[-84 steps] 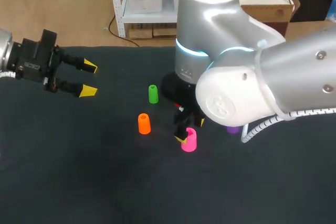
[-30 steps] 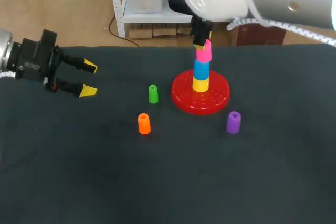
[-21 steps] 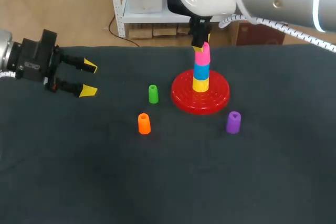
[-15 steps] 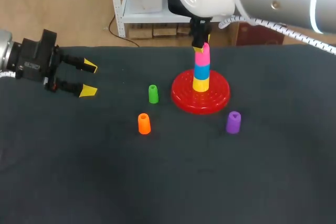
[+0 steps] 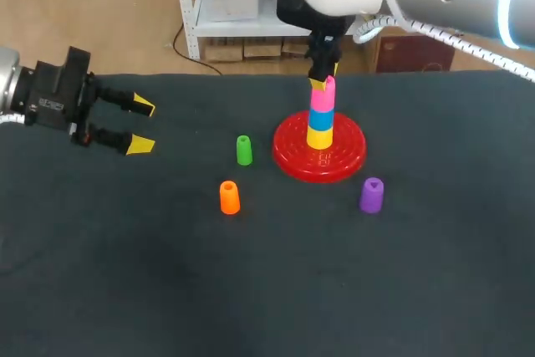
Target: Pick up and stack the cylinders on the red base in this order: pink,purple,orange,green
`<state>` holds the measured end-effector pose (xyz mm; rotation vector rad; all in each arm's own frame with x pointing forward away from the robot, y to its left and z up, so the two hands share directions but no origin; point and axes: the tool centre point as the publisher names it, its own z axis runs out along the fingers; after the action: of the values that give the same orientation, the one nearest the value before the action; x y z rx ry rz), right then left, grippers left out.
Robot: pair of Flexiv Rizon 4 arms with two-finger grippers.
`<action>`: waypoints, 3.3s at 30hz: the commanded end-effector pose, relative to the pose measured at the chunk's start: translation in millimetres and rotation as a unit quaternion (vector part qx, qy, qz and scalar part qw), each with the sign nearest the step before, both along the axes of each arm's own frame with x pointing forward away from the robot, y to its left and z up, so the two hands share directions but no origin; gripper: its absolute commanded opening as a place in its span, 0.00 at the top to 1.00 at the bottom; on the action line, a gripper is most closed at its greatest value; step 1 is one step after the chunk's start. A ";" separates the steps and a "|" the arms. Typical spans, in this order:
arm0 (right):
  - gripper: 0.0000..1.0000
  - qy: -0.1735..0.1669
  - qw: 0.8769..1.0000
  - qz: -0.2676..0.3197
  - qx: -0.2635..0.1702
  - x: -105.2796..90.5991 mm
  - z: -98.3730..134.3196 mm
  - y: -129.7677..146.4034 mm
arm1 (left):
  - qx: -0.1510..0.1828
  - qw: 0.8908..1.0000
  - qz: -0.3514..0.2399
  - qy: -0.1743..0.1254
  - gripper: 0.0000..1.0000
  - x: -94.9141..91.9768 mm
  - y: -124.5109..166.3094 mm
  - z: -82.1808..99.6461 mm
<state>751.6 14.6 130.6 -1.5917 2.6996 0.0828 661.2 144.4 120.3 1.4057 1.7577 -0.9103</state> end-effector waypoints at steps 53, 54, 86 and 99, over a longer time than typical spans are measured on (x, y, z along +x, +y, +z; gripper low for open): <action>0.00 -0.089 0.985 0.143 0.034 -71.7 14.8 116.0 | -0.002 1.000 0.000 -0.001 0.00 -0.6 1.2 -0.6; 0.00 -0.083 0.985 0.149 0.033 -75.1 8.5 119.8 | -0.002 1.000 0.000 -0.001 0.00 -0.6 1.2 -0.6; 0.00 -0.041 0.978 -0.203 -0.024 -171.4 -30.9 -42.8 | -0.002 1.000 0.000 -0.001 0.00 -0.6 1.2 -0.6; 0.00 0.024 0.970 -0.237 0.041 -164.8 -69.1 -50.0 | -0.002 1.000 0.000 -0.001 0.00 -0.6 1.2 -0.6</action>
<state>586.5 -30.1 70.0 -0.9191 3.0438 0.1559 661.1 144.4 120.3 1.4056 1.7578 -0.9105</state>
